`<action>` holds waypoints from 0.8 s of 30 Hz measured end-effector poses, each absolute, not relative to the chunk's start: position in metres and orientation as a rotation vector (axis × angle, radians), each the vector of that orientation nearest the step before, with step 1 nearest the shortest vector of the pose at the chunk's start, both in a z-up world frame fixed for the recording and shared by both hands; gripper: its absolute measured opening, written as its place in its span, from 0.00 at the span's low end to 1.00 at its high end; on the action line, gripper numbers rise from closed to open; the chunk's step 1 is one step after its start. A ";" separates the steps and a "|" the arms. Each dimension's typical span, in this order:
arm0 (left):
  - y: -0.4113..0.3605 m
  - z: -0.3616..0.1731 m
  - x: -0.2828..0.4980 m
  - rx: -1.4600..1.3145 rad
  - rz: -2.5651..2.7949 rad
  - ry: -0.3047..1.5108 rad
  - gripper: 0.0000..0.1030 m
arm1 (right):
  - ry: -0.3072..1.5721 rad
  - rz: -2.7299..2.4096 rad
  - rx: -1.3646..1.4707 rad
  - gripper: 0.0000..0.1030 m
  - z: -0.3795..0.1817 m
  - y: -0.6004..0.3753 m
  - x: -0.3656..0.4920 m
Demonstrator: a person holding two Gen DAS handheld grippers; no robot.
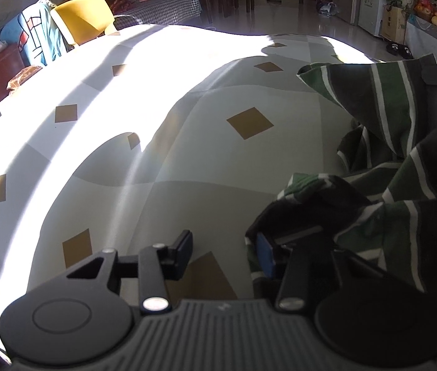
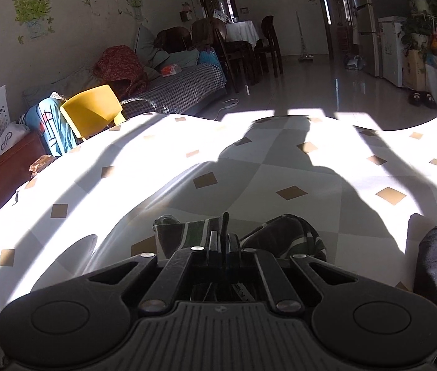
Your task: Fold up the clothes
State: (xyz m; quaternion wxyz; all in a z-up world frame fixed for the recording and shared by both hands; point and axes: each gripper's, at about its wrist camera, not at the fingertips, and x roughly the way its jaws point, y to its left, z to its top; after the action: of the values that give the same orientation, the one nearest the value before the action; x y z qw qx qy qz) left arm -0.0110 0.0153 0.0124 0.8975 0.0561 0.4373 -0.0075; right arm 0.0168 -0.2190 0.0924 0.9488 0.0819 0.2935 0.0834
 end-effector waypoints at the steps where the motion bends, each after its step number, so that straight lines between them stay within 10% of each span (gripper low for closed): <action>1: 0.015 0.012 -0.012 0.119 -0.016 0.906 0.41 | 0.586 0.157 0.179 0.03 0.095 -0.223 0.016; 24: 0.014 0.022 -0.039 0.159 -0.023 0.961 0.43 | 0.528 0.080 0.247 0.03 0.120 -0.252 -0.007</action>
State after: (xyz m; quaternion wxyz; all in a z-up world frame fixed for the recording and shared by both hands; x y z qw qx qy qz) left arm -0.0394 0.0143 0.0223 0.8837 0.0763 0.4617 -0.0113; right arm -0.0074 -0.2524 0.1203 0.9570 0.1219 0.2603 0.0394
